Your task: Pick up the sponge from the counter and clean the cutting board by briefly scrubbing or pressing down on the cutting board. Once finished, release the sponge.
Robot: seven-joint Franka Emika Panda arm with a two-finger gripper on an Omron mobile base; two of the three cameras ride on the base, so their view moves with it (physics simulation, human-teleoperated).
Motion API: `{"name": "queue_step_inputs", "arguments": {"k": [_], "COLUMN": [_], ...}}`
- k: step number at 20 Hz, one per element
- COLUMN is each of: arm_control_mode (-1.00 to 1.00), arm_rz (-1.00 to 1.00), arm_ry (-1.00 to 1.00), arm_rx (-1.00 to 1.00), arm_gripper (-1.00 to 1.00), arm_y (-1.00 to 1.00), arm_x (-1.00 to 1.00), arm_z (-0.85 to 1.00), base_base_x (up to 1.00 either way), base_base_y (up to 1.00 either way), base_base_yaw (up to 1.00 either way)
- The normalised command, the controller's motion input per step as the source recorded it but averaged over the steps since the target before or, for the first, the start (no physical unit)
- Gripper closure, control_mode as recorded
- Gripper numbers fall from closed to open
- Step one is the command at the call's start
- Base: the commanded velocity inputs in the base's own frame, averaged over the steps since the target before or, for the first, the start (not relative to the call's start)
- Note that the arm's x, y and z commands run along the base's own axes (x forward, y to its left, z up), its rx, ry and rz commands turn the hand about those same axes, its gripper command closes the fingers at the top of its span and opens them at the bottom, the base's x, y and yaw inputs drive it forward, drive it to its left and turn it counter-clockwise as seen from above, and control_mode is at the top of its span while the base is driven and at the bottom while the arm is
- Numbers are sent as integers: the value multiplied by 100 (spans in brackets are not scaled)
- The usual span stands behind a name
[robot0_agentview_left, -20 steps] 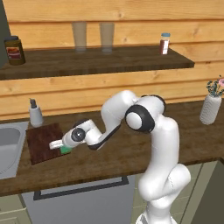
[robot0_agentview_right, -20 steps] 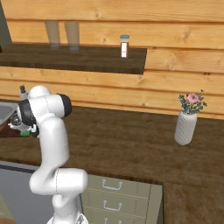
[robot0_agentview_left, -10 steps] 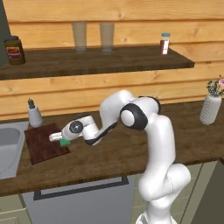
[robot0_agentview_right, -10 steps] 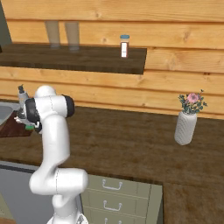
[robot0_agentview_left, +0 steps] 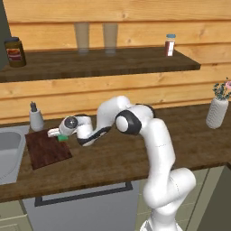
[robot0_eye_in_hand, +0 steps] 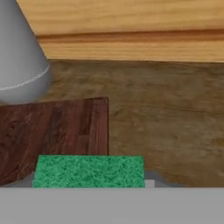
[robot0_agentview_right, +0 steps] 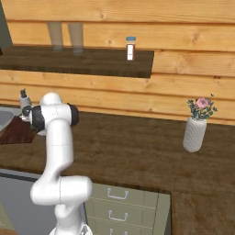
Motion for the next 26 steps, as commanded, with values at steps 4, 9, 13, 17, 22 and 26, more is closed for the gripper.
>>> {"name": "queue_step_inputs", "arguments": {"k": [4, 9, 13, 17, 22, 26], "arm_control_mode": [-100, -100, -100, -100, -100, -100], "arm_rz": [-7, -3, 2, 13, 21, 17], "arm_ry": [0, 0, 0, 0, 0, 0], "arm_rx": [-3, 1, 18, 14, -1, -14], "arm_gripper": [100, 100, 100, 100, 100, -100], "arm_y": [25, -11, -85, -100, -99, -37], "arm_x": [77, 43, -20, -71, -64, 3], "arm_z": [0, -7, -22, -17, -4, 0], "base_base_x": [0, 0, 0, 0, 0, 0], "base_base_y": [0, 0, 0, 0, 0, 0], "base_base_yaw": [0, 0, 0, 0, 0, 0]}}
